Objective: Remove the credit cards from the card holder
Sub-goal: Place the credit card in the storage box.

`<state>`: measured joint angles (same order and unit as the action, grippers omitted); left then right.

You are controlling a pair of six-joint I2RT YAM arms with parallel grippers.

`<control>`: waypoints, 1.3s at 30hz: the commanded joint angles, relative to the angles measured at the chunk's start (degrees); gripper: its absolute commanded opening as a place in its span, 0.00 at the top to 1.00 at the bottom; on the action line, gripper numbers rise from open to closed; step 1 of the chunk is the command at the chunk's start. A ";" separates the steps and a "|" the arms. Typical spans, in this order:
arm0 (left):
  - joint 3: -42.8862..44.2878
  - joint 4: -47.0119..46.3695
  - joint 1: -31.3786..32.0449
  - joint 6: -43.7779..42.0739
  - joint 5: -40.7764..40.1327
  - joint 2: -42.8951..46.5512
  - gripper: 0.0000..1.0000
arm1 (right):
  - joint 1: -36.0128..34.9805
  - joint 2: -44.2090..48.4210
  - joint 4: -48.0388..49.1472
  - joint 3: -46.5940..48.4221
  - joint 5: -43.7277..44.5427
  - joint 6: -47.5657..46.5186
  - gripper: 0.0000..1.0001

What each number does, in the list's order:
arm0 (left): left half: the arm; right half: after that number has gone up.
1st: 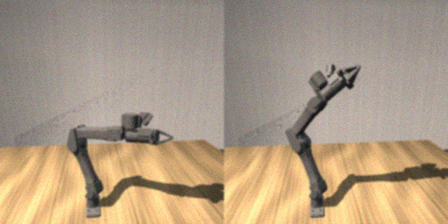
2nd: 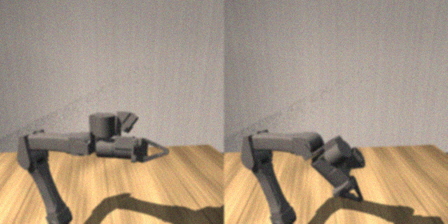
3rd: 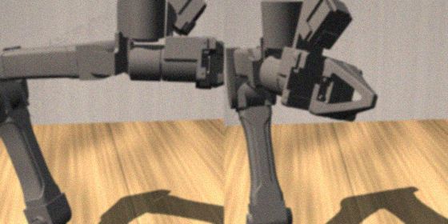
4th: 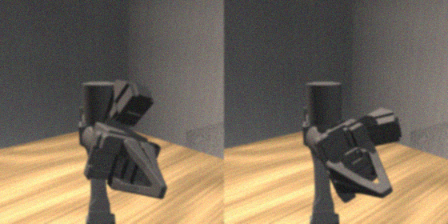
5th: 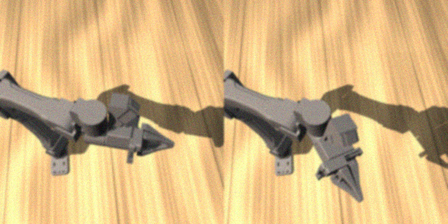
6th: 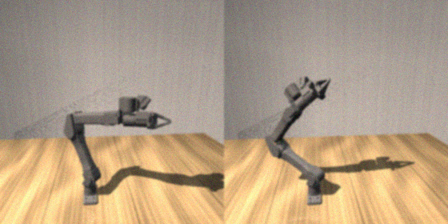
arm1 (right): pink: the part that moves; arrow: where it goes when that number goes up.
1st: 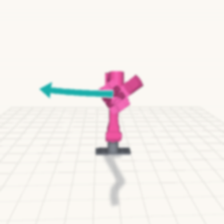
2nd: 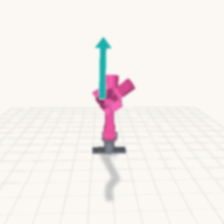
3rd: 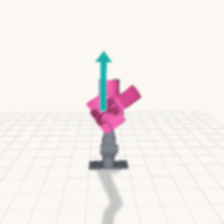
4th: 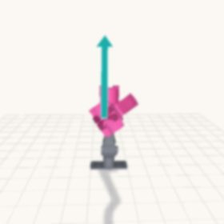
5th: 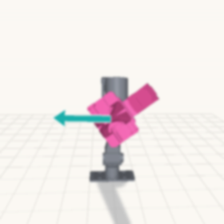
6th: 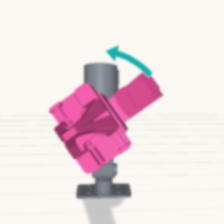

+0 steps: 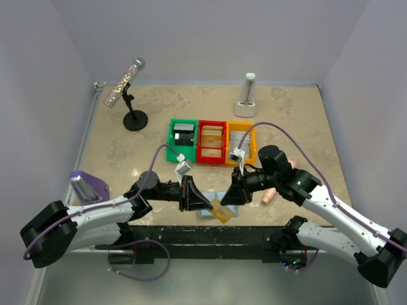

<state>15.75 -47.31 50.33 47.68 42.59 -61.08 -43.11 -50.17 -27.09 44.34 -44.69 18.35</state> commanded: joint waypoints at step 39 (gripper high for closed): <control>-3.53 -9.29 -0.23 2.77 -4.80 3.16 1.00 | -0.04 -0.28 1.95 -2.24 -1.63 0.81 0.82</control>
<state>12.38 -52.69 50.26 50.39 38.46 -58.48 -43.07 -51.37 -26.11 42.59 -44.82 19.31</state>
